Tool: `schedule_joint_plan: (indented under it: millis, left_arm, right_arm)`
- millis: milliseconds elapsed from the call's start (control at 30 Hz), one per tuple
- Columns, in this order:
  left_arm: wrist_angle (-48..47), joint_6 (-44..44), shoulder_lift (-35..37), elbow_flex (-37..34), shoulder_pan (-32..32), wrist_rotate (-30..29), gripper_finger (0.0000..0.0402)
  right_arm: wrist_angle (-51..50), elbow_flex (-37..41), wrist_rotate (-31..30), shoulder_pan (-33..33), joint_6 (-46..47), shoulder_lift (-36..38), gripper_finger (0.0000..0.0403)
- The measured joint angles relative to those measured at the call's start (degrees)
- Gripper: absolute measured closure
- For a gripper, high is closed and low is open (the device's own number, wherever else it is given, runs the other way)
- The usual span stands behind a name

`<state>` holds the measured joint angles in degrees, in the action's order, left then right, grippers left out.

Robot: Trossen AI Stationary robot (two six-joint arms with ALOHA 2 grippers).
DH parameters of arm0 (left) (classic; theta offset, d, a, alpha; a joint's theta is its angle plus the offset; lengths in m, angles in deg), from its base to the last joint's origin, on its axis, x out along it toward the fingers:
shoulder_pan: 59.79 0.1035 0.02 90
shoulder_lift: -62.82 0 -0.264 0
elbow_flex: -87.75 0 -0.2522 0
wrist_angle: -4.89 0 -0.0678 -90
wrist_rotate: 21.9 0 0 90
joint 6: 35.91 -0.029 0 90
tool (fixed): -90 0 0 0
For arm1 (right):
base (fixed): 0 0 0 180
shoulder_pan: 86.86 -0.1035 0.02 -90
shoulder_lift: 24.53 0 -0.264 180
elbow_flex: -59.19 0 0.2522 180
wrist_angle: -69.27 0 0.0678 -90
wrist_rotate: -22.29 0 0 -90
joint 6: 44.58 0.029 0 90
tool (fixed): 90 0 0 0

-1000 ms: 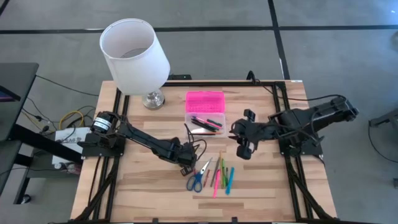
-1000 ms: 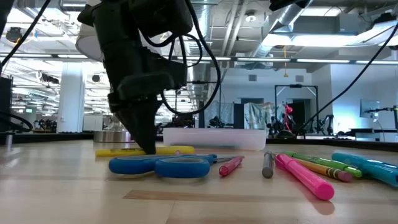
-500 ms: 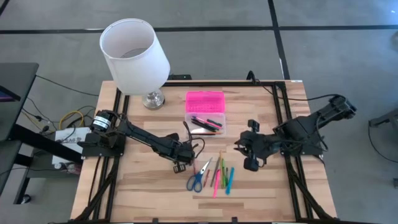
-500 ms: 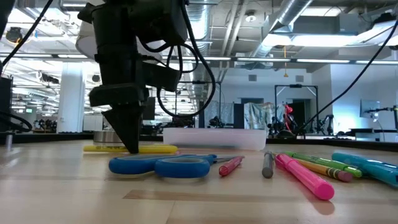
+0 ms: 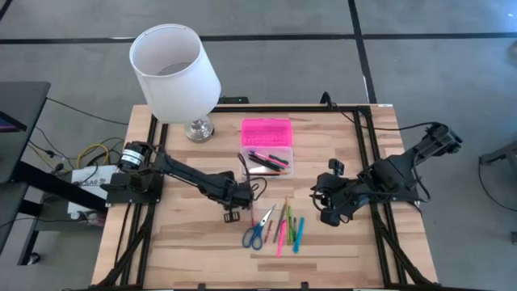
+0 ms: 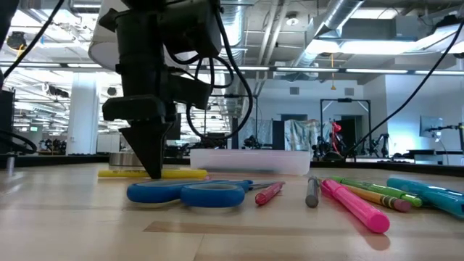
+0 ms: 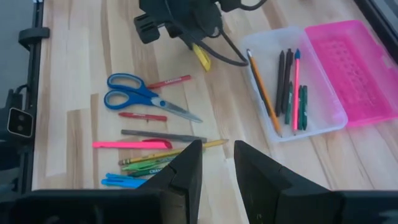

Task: Pick & place school supplies into a supply box
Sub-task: Put the yellow highlighter into the pink supply box

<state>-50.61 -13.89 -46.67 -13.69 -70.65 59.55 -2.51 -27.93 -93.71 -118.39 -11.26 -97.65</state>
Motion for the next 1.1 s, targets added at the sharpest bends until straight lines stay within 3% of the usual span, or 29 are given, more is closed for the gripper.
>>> schedule_joint_plan:
  millis: [233, 467, 800, 1100]
  left_arm:
    - [-0.4, 0.0, 0.1, 0.4, 1.2, 1.8, 0.0387]
    - [-2.6, -0.3, -0.4, 3.6, 1.4, 0.8, 0.0369]
    - [-6.1, -6.2, -0.7, 13.9, 2.8, -2.7, 0.0384]
    - [-3.9, -14.5, -0.5, 20.9, 8.5, -7.9, 0.0379]
  right_arm:
    - [-0.1, 0.0, -0.1, 0.0, 0.6, 0.0, 0.0317]
    - [-0.9, 0.0, -0.1, 0.0, 0.8, 0.0, 0.0317]
    - [-1.6, 0.0, -1.5, 0.0, 1.2, -0.2, 0.0317]
    - [-1.6, -0.1, -1.6, 0.0, 2.8, -1.3, 0.0317]
